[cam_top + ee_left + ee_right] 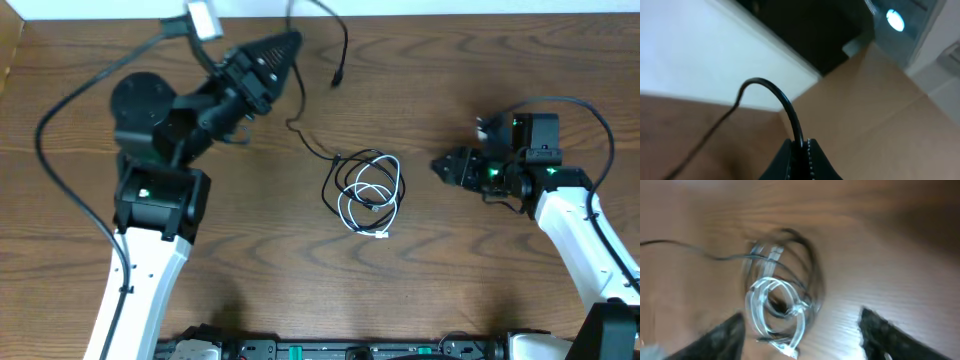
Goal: Untangle cables
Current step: 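Bring the held black cable over the center toward the right gripper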
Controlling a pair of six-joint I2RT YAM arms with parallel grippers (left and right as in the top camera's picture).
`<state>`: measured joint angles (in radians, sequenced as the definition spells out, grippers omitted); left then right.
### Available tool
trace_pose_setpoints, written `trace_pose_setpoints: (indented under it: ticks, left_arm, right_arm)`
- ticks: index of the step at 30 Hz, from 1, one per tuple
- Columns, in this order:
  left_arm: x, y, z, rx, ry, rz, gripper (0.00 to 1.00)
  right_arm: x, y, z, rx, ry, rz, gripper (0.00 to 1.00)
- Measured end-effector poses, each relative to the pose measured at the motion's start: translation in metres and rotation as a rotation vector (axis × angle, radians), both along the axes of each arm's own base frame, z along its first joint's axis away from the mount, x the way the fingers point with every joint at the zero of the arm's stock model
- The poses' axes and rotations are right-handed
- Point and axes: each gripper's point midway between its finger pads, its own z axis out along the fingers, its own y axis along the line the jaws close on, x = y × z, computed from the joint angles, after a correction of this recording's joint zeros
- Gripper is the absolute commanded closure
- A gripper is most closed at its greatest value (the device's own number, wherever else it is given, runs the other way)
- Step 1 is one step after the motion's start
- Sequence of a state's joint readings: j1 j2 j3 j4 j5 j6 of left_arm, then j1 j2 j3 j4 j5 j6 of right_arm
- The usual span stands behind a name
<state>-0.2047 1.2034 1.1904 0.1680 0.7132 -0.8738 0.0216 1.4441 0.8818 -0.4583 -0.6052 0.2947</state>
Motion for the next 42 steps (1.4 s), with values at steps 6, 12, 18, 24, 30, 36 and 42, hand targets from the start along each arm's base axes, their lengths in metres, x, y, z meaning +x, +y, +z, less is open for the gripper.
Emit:
trace_pose_setpoints:
  ticks: [6, 12, 18, 24, 30, 36, 42]
  left_arm:
    - [-0.012, -0.050, -0.016, 0.000, 0.046, -0.148, 0.93]
    - [-0.034, -0.083, 0.007, -0.055, -0.052, -0.257, 0.93]
    - [-0.049, -0.091, 0.033, -0.130, -0.119, -0.305, 0.93]
    - [-0.057, -0.099, 0.034, -0.149, -0.096, -0.336, 0.93]
    - [-0.061, -0.102, 0.035, -0.151, -0.095, -0.349, 0.93]
    - [-0.060, -0.102, 0.035, -0.151, -0.095, -0.348, 0.93]
    - [-0.060, -0.102, 0.035, -0.145, -0.107, -0.345, 0.93]
  right_arm:
    - [-0.016, 0.053, 0.016, 0.067, -0.108, 0.252, 0.20]
    - [-0.011, 0.098, 0.042, 0.093, -0.312, 0.408, 0.21]
    - [-0.010, 0.142, 0.075, 0.134, -0.527, 0.525, 0.24]
    - [-0.013, 0.174, 0.105, 0.161, -0.707, 0.581, 0.23]
    - [-0.013, 0.184, 0.115, 0.161, -0.760, 0.577, 0.71]
    - [-0.012, 0.183, 0.110, 0.165, -0.713, 0.548, 0.99]
    - [-0.017, 0.180, 0.097, 0.165, -0.621, 0.536, 0.88]
